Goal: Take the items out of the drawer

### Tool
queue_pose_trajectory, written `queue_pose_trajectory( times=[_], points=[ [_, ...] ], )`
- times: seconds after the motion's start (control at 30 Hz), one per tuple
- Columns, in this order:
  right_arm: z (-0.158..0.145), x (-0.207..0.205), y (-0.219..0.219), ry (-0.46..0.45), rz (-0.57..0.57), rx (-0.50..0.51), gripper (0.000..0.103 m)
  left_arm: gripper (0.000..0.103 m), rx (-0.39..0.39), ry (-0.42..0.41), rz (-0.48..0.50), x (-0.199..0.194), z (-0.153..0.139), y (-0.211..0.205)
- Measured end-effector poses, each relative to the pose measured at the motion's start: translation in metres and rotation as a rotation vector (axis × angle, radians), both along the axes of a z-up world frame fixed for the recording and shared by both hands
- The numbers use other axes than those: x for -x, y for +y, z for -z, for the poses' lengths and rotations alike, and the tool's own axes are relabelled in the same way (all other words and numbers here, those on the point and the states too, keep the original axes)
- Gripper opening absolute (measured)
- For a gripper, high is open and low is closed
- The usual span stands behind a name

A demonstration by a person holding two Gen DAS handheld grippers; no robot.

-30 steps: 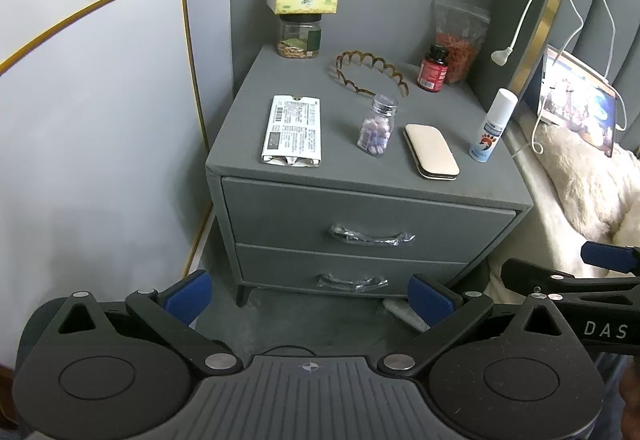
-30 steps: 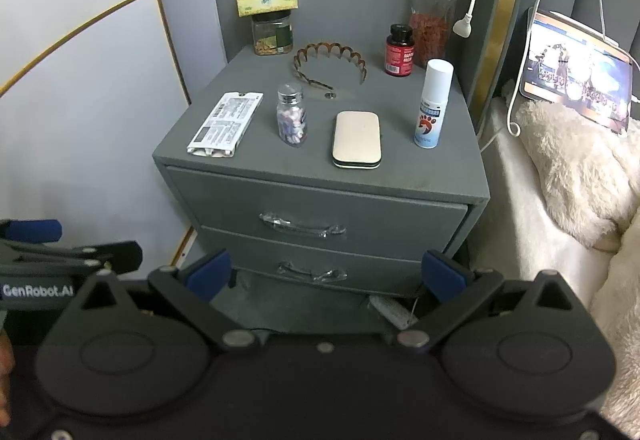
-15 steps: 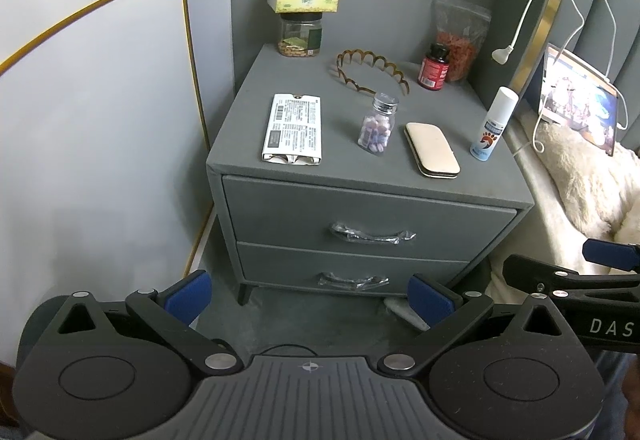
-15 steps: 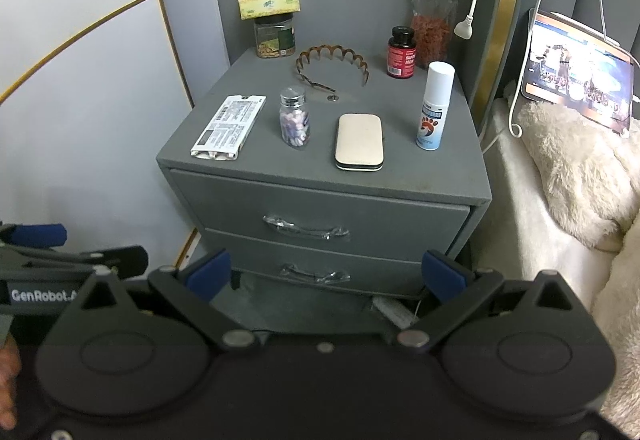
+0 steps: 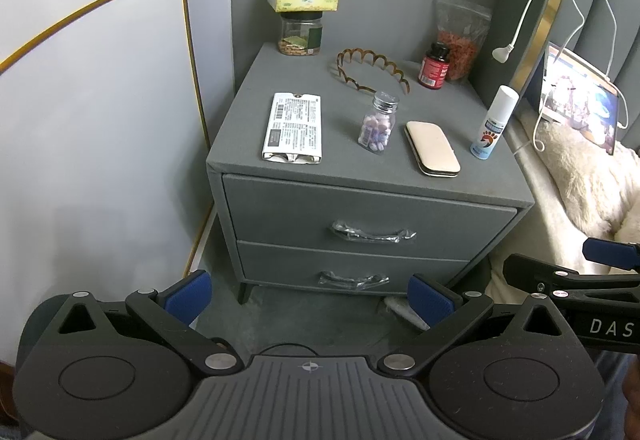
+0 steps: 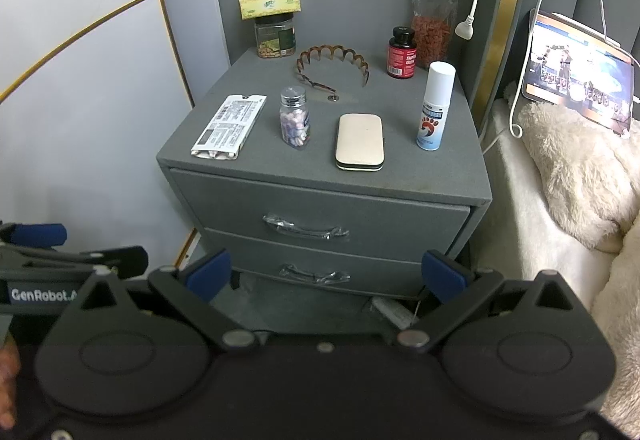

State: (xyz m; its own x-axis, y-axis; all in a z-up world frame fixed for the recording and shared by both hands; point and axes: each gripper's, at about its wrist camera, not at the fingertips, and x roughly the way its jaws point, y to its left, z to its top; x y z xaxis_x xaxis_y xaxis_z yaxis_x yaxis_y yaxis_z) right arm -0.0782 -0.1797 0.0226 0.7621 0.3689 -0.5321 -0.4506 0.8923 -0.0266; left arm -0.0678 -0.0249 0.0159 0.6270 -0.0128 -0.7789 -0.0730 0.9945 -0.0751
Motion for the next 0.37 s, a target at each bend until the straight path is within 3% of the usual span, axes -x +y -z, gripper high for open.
queue_pose_trajectory(
  times=[0.03,0.37],
  points=[
    [0.000,0.000,0.000,0.000,0.000,0.000,0.102,0.103,0.001,-0.001,-0.002,-0.021,0.012,-0.005],
    [0.000,0.000,0.001,0.002,-0.002,0.000,0.102,0.103,-0.014,-0.020,0.001,-0.032,0.017,-0.004]
  ],
)
